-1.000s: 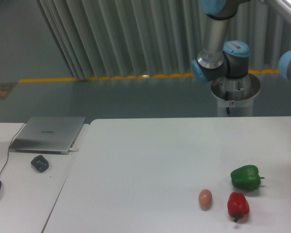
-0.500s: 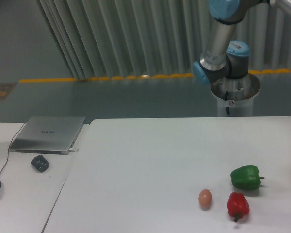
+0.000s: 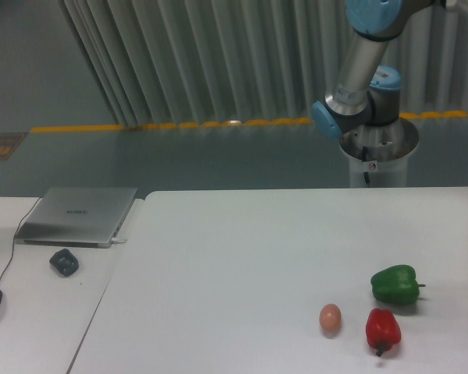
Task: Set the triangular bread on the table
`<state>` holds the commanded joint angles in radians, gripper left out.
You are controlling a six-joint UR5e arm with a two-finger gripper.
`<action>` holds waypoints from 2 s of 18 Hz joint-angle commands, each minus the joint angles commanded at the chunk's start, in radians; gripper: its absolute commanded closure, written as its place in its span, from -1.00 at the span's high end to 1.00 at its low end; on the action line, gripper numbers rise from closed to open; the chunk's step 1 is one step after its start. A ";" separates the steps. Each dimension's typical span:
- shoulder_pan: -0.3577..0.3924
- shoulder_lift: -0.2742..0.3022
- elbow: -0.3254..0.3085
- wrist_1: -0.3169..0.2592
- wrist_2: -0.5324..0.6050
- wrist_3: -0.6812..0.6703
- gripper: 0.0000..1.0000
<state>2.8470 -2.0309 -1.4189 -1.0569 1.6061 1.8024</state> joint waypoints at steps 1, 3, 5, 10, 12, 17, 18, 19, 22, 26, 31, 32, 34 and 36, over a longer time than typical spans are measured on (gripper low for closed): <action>0.002 -0.005 0.000 -0.002 0.002 -0.002 1.00; 0.005 -0.015 -0.006 -0.002 0.003 -0.017 1.00; 0.009 -0.028 -0.006 -0.002 0.003 -0.020 1.00; 0.038 -0.068 -0.003 0.000 -0.002 -0.052 1.00; 0.035 -0.068 -0.005 0.000 -0.002 -0.066 1.00; 0.031 -0.075 -0.006 0.000 -0.002 -0.107 1.00; 0.029 -0.077 -0.006 0.000 0.000 -0.123 1.00; 0.028 -0.080 -0.006 0.000 -0.002 -0.138 1.00; 0.025 -0.081 -0.008 0.000 -0.002 -0.144 1.00; 0.011 -0.081 -0.012 0.000 0.002 -0.158 1.00; 0.012 -0.087 -0.012 0.002 0.000 -0.158 1.00; 0.015 -0.088 -0.012 0.002 0.000 -0.158 1.00; 0.015 -0.089 -0.012 0.002 0.000 -0.158 1.00; 0.018 -0.091 -0.012 0.002 0.000 -0.158 1.00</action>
<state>2.8655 -2.1215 -1.4312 -1.0554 1.6061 1.6444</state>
